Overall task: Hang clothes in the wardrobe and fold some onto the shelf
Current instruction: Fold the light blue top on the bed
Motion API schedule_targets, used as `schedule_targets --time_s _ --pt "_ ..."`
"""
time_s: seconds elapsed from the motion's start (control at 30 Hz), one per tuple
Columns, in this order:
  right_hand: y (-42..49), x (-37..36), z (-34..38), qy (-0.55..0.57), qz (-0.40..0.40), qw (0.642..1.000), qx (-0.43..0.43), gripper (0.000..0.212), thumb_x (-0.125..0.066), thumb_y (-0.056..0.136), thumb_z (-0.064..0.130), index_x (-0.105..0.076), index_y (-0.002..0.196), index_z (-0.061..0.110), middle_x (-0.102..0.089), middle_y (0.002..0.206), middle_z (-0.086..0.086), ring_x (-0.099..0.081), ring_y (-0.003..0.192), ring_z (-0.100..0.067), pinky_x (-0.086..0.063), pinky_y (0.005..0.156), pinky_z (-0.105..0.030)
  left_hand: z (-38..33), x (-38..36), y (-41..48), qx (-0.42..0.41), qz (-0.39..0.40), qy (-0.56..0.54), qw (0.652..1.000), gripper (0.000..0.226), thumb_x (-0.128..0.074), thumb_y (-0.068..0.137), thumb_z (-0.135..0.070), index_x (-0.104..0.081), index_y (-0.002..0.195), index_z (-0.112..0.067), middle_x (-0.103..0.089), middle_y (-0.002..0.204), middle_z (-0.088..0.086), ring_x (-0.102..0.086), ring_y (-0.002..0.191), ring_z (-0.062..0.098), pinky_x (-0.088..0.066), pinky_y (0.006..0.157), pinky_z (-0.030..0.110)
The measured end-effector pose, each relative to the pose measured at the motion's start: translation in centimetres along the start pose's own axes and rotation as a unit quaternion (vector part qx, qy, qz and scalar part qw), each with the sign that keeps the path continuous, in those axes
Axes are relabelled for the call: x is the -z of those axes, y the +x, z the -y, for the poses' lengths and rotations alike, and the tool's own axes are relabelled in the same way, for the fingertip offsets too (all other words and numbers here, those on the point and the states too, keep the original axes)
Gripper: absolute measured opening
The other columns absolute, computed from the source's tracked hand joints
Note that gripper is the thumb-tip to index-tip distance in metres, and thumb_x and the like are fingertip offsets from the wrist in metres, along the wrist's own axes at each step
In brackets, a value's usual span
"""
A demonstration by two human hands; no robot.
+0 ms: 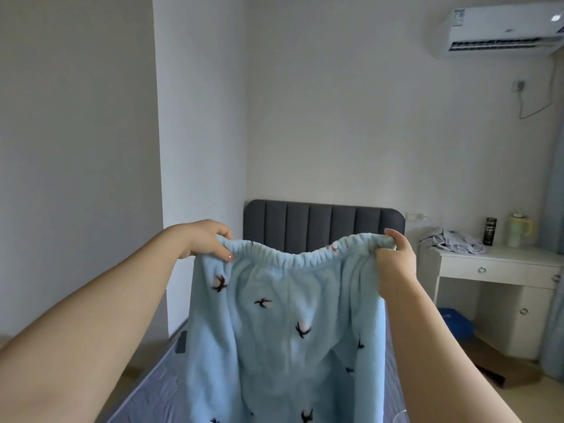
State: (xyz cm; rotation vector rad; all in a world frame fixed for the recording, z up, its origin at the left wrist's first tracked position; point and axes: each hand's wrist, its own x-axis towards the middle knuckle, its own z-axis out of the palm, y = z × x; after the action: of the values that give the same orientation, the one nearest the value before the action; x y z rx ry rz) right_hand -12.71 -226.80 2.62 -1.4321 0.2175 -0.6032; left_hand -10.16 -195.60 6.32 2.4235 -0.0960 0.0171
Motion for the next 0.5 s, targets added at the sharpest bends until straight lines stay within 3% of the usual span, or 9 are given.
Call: schedule_targets --time_s 0.07,0.13,0.23,0.3,0.37,0.5 --pt "0.3 -0.2 -0.6 -0.054 0.020 0.998 0.010 0.056 -0.026 0.082 -0.009 -0.057 0.114 0.025 -0.051 0.106 -0.004 -0.050 0.080 -0.020 -0.040 0.060 -0.026 -0.1 -0.2 0.0 0.001 0.025 0.124 0.992 0.026 -0.072 0.075 -0.011 -0.058 0.096 -0.022 -0.048 0.087 -0.008 -0.051 0.086 0.015 -0.041 0.065 0.022" --pt "0.7 -0.3 -1.0 -0.111 0.035 0.993 0.010 0.046 -0.024 0.080 -0.010 -0.058 0.090 0.020 -0.053 0.091 -0.006 -0.045 0.064 -0.017 -0.033 0.051 -0.023 -0.4 -0.5 -0.1 0.009 0.048 0.243 0.969 0.030 -0.067 0.077 -0.011 -0.059 0.103 -0.022 -0.047 0.093 -0.008 -0.048 0.092 0.014 -0.041 0.066 0.021" --pt "0.9 -0.6 -1.5 -0.175 0.042 0.984 0.002 0.039 -0.027 0.077 -0.011 -0.050 0.067 0.018 -0.047 0.072 -0.002 -0.037 0.057 -0.016 -0.027 0.048 -0.023 -0.5 -0.9 0.1 0.038 0.076 0.375 0.923 0.039 -0.062 0.080 -0.008 -0.058 0.117 -0.017 -0.050 0.105 0.000 -0.050 0.096 0.018 -0.040 0.067 0.023" --pt "1.1 -0.7 -2.2 -0.207 0.062 0.976 -0.001 0.037 -0.028 0.077 -0.012 -0.048 0.063 0.017 -0.045 0.066 -0.001 -0.035 0.056 -0.017 -0.025 0.048 -0.023 -0.4 -1.3 0.3 0.044 0.057 0.403 0.912 0.040 -0.059 0.081 -0.006 -0.057 0.119 -0.018 -0.053 0.115 0.003 -0.053 0.102 0.021 -0.040 0.071 0.024" --pt "1.1 -0.8 -3.1 -0.245 0.089 0.965 -0.003 0.034 -0.031 0.078 -0.009 -0.047 0.064 0.018 -0.045 0.068 -0.002 -0.036 0.059 -0.018 -0.025 0.048 -0.024 -0.1 -1.5 0.9 0.037 0.020 0.394 0.918 0.035 -0.056 0.082 -0.004 -0.058 0.115 -0.017 -0.055 0.118 0.006 -0.051 0.094 0.020 -0.040 0.066 0.023" --pt "0.7 -1.1 -4.3 -0.275 0.149 0.948 -0.055 0.017 -0.050 0.075 0.003 -0.043 0.072 0.019 -0.041 0.088 -0.007 -0.034 0.064 -0.017 -0.025 0.046 -0.025 0.3 -1.5 1.9 0.026 -0.034 0.350 0.936 0.032 -0.055 0.077 0.002 -0.060 0.103 -0.017 -0.054 0.101 0.004 -0.048 0.084 0.018 -0.036 0.054 0.021"
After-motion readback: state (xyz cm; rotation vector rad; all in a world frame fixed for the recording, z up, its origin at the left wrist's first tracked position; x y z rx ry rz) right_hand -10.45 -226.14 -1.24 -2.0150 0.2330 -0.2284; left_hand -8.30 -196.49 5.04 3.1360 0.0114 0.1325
